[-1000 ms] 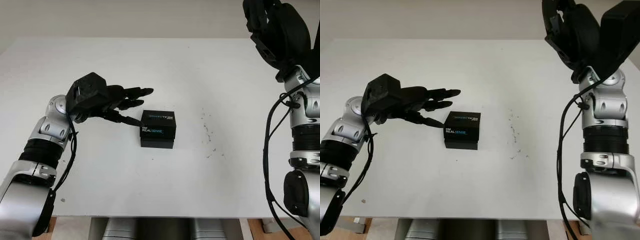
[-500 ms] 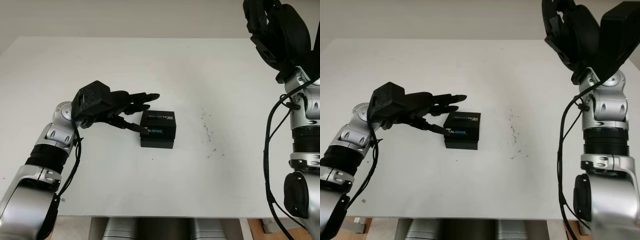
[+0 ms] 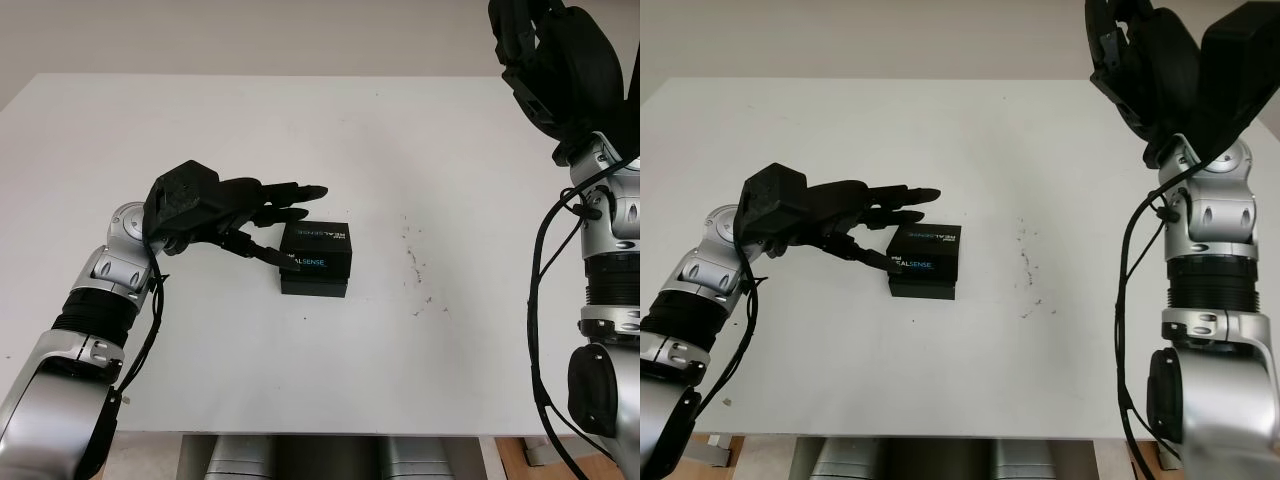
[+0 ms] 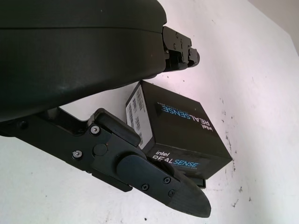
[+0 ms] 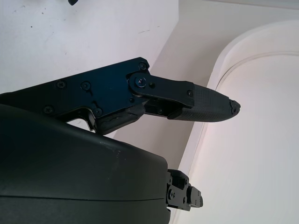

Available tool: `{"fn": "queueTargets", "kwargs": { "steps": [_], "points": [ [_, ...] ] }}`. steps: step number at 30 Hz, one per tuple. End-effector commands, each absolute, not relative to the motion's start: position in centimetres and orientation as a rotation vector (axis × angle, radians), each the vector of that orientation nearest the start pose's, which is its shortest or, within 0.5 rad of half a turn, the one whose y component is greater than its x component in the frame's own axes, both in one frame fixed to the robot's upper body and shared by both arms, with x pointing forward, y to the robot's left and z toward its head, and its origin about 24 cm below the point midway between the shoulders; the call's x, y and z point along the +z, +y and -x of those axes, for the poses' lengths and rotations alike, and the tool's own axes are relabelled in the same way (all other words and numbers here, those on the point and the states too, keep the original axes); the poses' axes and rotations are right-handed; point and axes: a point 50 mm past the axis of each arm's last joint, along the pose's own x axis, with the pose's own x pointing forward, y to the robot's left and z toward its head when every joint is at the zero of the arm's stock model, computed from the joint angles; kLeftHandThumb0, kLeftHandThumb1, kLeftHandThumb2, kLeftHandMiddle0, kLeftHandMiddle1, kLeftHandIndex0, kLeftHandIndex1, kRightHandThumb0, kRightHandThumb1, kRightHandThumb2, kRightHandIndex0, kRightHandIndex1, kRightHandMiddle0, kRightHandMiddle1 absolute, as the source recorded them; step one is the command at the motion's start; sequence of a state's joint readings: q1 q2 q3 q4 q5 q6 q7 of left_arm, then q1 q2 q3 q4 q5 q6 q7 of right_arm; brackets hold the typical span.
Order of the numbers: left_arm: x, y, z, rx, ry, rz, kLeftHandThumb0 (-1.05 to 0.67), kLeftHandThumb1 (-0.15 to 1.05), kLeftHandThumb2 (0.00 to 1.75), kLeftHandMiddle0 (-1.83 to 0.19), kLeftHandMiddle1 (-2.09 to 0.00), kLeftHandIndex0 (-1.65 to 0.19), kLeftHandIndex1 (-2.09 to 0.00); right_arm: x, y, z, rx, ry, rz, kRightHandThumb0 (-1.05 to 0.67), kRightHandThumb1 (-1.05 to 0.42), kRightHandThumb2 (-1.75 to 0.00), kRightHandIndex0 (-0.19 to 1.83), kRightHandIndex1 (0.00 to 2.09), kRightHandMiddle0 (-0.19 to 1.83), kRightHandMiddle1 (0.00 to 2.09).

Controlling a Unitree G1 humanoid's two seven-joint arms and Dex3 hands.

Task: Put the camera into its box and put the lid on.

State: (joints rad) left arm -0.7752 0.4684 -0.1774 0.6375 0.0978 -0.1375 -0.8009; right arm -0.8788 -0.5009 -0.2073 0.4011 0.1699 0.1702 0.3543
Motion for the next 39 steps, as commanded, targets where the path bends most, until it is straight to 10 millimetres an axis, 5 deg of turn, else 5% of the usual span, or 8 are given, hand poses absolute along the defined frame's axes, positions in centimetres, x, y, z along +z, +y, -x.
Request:
{"fn": "queueTargets", "kwargs": {
  "steps": [1,33,37,39],
  "points": [
    [13.7,16.5,-36.5,-0.828,-0.009,-0.715,-0.76,0.81,0.05,-0.21,-0.13,-0.12,-0.15,26.3,-23.8,-36.6,0.152,-0.379,0.216,-0.76,-1.05,-0.63,-0.16,0.05,-0.14,0.04],
    [12.7,15.4,-36.2,-0.802,0.0,-0.728,-0.68,0.81,0.05,-0.27,-0.16,-0.16,-0.25,26.1,-24.0,-36.4,0.157,-0.376,0.202,-0.75,-1.05,-0.6,-0.16,0.05,-0.14,0.05],
    [12.5,15.1,-36.1,-0.786,-0.02,-0.707,-0.56,0.82,0.05,-0.15,-0.82,-0.05,-0.83,26.2,-24.0,-36.4,0.154,-0.378,0.212,-0.75,-1.05,-0.62,-0.16,0.05,-0.14,0.05],
    [12.4,15.0,-36.0,-0.779,-0.047,-0.706,-0.49,0.83,0.05,-0.14,-0.99,-0.05,-0.99,26.3,-24.2,-36.3,0.153,-0.382,0.216,-0.75,-1.05,-0.61,-0.16,0.05,-0.14,0.05]
  ]
}}
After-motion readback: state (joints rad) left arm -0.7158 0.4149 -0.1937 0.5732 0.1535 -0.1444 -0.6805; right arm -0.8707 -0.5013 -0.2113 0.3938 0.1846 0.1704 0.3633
